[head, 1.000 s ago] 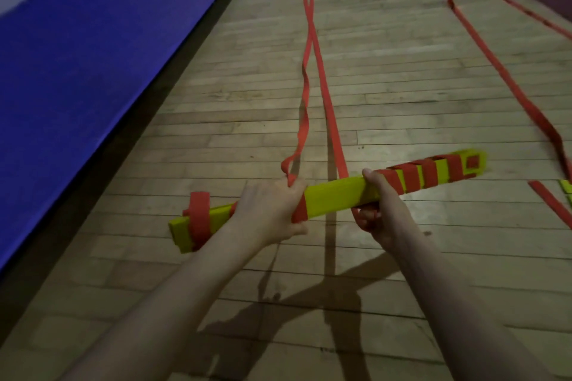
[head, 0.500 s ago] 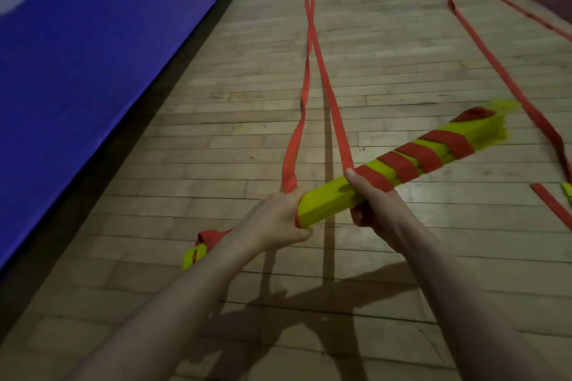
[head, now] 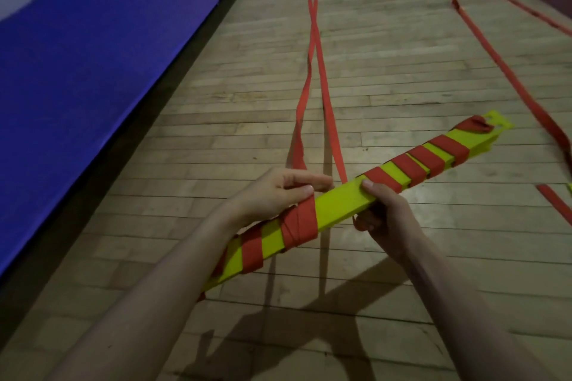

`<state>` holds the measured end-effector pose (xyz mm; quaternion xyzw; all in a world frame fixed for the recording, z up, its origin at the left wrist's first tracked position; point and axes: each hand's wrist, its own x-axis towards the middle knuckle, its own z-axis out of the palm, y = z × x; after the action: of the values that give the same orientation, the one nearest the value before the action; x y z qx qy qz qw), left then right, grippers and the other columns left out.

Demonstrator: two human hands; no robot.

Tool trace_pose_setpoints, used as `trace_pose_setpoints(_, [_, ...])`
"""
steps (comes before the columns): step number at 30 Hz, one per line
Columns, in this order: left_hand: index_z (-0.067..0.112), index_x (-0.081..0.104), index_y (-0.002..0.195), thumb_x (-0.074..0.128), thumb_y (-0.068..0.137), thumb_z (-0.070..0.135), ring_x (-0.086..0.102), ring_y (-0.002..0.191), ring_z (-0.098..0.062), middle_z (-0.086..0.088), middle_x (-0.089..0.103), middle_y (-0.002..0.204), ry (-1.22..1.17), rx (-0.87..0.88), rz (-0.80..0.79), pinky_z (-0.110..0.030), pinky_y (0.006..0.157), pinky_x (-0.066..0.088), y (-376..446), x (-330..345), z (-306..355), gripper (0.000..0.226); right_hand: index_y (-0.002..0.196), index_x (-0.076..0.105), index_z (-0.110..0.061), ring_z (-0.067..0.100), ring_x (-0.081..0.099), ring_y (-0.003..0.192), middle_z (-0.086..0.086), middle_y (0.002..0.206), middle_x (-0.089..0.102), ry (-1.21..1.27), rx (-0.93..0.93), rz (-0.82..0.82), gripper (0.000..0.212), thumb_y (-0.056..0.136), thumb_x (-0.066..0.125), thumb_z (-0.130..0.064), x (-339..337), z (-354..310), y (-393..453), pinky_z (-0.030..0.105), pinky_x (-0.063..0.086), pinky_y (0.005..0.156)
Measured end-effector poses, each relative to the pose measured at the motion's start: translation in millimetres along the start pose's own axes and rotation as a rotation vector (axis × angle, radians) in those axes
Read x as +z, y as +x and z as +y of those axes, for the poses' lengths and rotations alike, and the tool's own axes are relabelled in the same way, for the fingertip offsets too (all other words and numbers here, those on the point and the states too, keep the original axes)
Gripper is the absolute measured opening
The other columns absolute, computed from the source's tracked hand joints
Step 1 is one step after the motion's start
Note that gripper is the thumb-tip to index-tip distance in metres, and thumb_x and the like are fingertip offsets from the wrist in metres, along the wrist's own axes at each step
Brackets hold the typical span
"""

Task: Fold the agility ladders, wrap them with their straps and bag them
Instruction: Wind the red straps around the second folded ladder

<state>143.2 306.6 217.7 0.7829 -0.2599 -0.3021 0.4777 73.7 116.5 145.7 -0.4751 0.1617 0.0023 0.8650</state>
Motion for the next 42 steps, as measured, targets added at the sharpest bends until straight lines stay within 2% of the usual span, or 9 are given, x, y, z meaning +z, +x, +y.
trace_pose_setpoints(7, [0.023,0.055,0.128,0.058,0.091,0.038,0.065,0.105,-0.027,-0.011,0.063,0.120,-0.106,-0.309,-0.162,-0.040,0.092,0.053,3.5,4.2,-7.6,0.039,0.078,0.049,-0.013,0.009,0.036,0.047,-0.004,0.056,0.040,0.018,-0.073,-0.039,0.019,0.076,0.061,-0.027,-2.7,-1.4,1.6,0.025,0.028,0.048])
trace_pose_setpoints(11, [0.018,0.049,0.123,0.077,0.078,0.018,0.067,0.087,-0.025,-0.015,0.062,0.115,-0.058,-0.308,-0.271,-0.035,0.070,0.057,-1.6,11.6,-4.1,0.053,0.082,0.051,-0.012,0.010,0.038,0.049,0.000,0.062,0.039,-0.024,-0.019,-0.049,0.032,0.075,0.070,-0.038,-0.9,-7.4,3.8,0.024,0.032,0.047])
trace_pose_setpoints(18, [0.022,0.032,0.138,0.059,0.089,0.043,0.060,0.100,-0.023,-0.002,0.060,0.113,1.227,0.082,0.278,-0.038,0.081,0.051,-2.2,47.4,-14.1,0.059,0.089,0.065,-0.001,0.012,0.038,0.040,0.013,0.067,0.064,-0.343,0.143,0.172,0.051,0.082,0.067,-0.051,11.0,-8.5,1.6,0.022,0.030,0.039])
trace_pose_setpoints(23, [0.028,0.044,0.125,0.073,0.077,0.047,0.057,0.101,-0.016,0.003,0.057,0.111,0.499,-0.287,-0.104,-0.035,0.088,0.051,10.3,25.7,-2.5,0.060,0.076,0.055,-0.008,0.014,0.039,0.047,-0.001,0.056,0.044,-0.132,-0.065,0.112,0.022,0.071,0.069,-0.024,12.7,-0.4,-4.8,0.027,0.031,0.044])
trace_pose_setpoints(26, [0.025,0.057,0.112,0.078,0.074,0.037,0.061,0.095,-0.016,0.001,0.061,0.102,0.246,-0.301,-0.092,-0.035,0.085,0.054,14.7,21.4,-5.7,0.046,0.079,0.056,-0.010,0.012,0.048,0.050,-0.002,0.059,0.050,-0.136,-0.070,0.030,0.017,0.073,0.065,-0.023,20.6,-5.3,-3.6,0.026,0.037,0.047])
trace_pose_setpoints(30, [0.025,0.051,0.118,0.070,0.078,0.047,0.061,0.094,-0.021,0.000,0.063,0.102,0.726,-0.154,0.300,-0.035,0.078,0.051,8.9,38.5,-5.6,0.049,0.087,0.064,-0.008,0.011,0.051,0.046,0.007,0.066,0.064,-0.457,0.044,0.104,0.031,0.086,0.068,-0.039,22.9,-21.6,-2.7,0.025,0.041,0.047])
trace_pose_setpoints(34, [0.024,0.040,0.134,0.061,0.085,0.053,0.059,0.105,-0.022,-0.002,0.060,0.114,1.178,0.019,0.449,-0.032,0.081,0.045,7.1,58.2,-6.3,0.061,0.074,0.055,-0.015,0.012,0.036,0.044,-0.004,0.051,0.048,-0.293,0.049,0.214,0.034,0.081,0.073,-0.042,23.0,-9.2,-1.5,0.026,0.027,0.044])
trace_pose_setpoints(39, [0.028,0.056,0.117,0.070,0.075,0.056,0.061,0.094,-0.013,0.005,0.063,0.103,0.398,-0.345,-0.093,-0.033,0.084,0.054,15.8,24.3,-1.0,0.052,0.080,0.059,-0.010,0.011,0.044,0.049,-0.005,0.059,0.048,-0.164,-0.075,0.175,0.032,0.066,0.075,-0.035,12.6,-0.9,-3.4,0.024,0.034,0.043])
trace_pose_setpoints(42, [0.027,0.063,0.096,0.076,0.077,0.038,0.066,0.088,-0.017,0.000,0.068,0.094,0.161,-0.296,-0.058,-0.038,0.083,0.056,11.6,22.8,-11.9,0.026,0.083,0.061,-0.010,0.013,0.044,0.050,-0.004,0.060,0.052,-0.249,-0.072,0.049,0.033,0.071,0.074,-0.037,14.3,-10.2,-2.2,0.026,0.036,0.046])
